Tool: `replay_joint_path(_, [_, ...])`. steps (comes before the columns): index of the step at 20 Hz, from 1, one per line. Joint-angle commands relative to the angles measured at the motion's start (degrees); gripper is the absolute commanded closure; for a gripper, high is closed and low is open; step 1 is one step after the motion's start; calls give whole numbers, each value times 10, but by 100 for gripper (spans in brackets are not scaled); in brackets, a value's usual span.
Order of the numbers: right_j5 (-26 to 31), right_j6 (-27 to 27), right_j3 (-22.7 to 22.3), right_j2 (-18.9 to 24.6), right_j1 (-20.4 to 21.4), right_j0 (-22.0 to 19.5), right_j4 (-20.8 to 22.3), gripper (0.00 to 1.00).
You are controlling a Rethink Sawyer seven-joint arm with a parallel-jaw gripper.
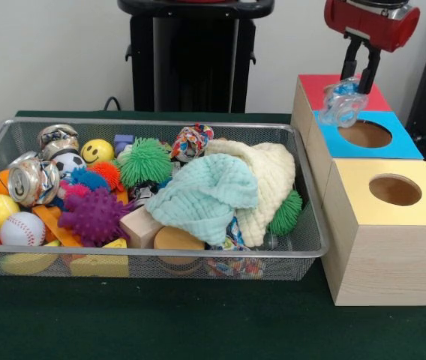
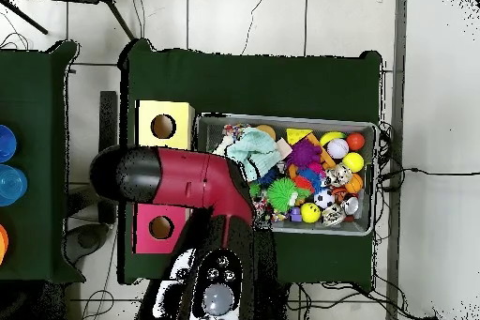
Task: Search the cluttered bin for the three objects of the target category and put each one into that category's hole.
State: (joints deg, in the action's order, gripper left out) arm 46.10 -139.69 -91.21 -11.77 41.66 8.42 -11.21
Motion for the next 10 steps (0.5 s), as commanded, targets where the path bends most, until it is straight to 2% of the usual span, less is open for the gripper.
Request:
replay_joint_path(1, [-15, -116, -14, 11, -19, 2, -21, 100])
replay_joint_path(10, [-15, -139, -3, 2, -29, 25, -28, 100])
